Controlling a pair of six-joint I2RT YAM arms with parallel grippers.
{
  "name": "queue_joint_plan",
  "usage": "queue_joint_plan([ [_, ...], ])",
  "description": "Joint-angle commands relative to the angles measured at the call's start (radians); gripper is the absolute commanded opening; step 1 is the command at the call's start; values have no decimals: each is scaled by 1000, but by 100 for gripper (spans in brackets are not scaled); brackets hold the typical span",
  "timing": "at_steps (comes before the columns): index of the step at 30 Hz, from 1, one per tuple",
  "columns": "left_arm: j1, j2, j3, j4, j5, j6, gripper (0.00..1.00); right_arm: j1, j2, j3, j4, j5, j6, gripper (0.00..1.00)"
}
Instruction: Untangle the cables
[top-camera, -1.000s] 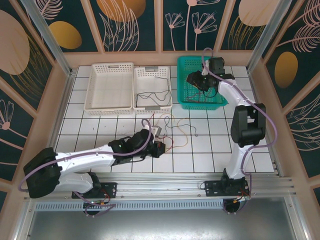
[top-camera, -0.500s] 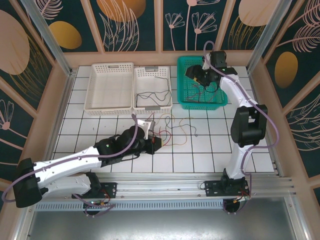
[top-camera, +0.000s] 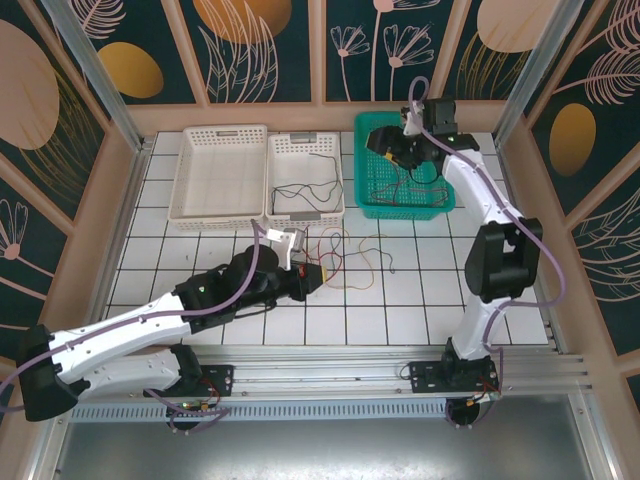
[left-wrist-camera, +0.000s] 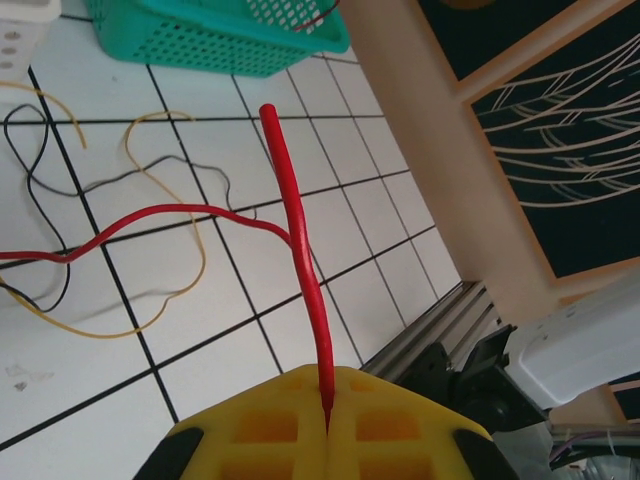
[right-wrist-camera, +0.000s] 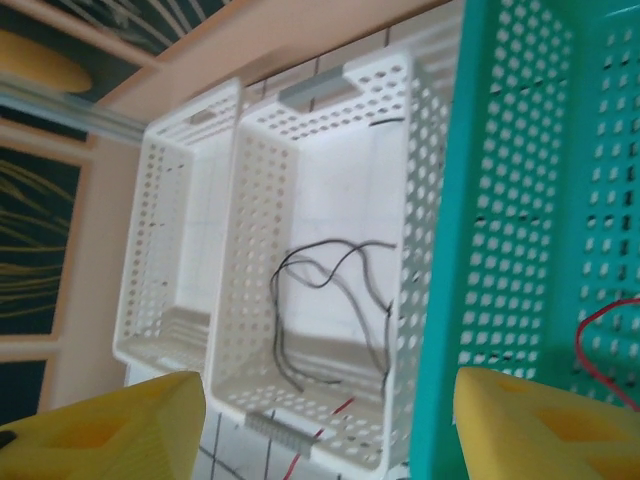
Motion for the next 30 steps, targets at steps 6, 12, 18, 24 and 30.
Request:
queue_joint_plan([
  [6,-6,-66,82,48,-94,17,0,37,-328,-270,134,-43,10,67],
  [12,-7,-57,116,78,-100,4,0,112,-530,-443,136,-30,-20,69],
  [18,-6,-46,156,108,-102,-12,0,201,-693,-625,166,23,14,69],
  [24,-6,-15,219,96,-99,-1,0,388,-774,-768,324,-22,32,69],
  [30,-5,-30,251,78,-142,2,0,577,-764,-790,363,145,-58,70],
])
